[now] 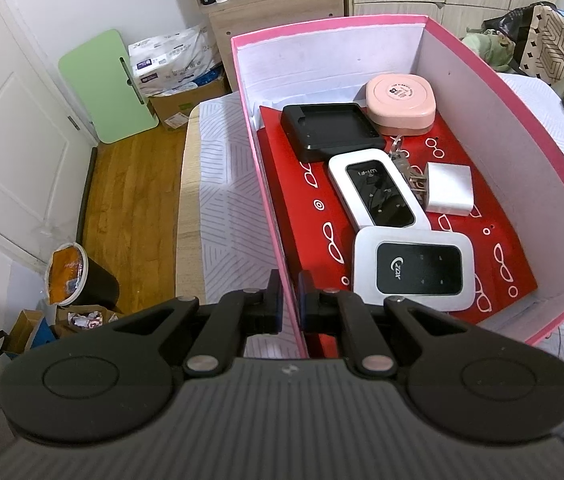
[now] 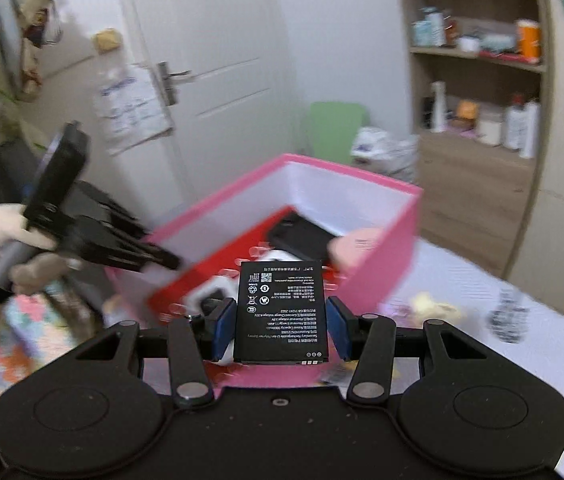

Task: Organize rigid objects
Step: 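Carry the black battery into the pink box and release it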

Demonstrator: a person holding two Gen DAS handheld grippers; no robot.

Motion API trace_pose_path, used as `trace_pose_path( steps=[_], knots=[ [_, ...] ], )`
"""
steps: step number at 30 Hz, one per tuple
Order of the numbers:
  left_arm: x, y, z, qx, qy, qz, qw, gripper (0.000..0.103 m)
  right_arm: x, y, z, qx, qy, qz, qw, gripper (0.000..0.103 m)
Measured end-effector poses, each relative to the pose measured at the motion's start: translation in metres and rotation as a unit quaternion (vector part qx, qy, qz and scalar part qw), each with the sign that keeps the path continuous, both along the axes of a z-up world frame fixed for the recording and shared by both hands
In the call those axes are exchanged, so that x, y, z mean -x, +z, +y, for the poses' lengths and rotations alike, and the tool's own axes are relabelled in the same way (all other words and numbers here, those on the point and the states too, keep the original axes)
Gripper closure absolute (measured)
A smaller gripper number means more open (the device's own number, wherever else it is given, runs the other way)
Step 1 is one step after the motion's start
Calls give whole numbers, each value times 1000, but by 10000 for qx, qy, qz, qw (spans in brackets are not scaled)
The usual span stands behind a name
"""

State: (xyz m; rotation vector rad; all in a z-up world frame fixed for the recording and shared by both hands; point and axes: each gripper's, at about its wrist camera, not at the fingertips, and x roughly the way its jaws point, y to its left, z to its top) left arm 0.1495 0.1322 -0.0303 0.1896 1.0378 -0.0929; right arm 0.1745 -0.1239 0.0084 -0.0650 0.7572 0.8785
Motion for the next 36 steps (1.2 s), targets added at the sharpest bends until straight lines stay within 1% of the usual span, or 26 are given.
trace_pose_path(
  steps=[4,7,11,15,17,23,28,33,36],
  knots=[
    [-1,0,1,42,17,21,10000,96,-8,0,33,127,423,207,9988,49],
    [0,2,0,40,24,-16,10000,96,-16,-5,62,468,738,370,9955,49],
    [2,3,0,52,13,-67,10000,96,-35,-19,98,1123,1128,748,9844,49],
    [4,3,2,107,9,-103,9999,96,-47,-34,119,1575,1440,1043,9714,49],
    [4,3,2,115,7,-116,9999,96,-53,-41,126,1675,1441,1224,9676,49],
    [4,2,3,145,-25,-134,9998,95,-64,-60,138,2169,1194,1460,9578,49],
    [4,2,3,158,-36,-148,9998,95,-63,-66,147,2514,1150,1421,9505,49],
    [4,2,4,195,-29,-141,9997,95,-72,-77,155,2769,1036,1544,9427,49],
    [3,2,5,218,-23,-136,9997,95,-75,-80,159,2881,987,1510,9404,49]
  ],
)
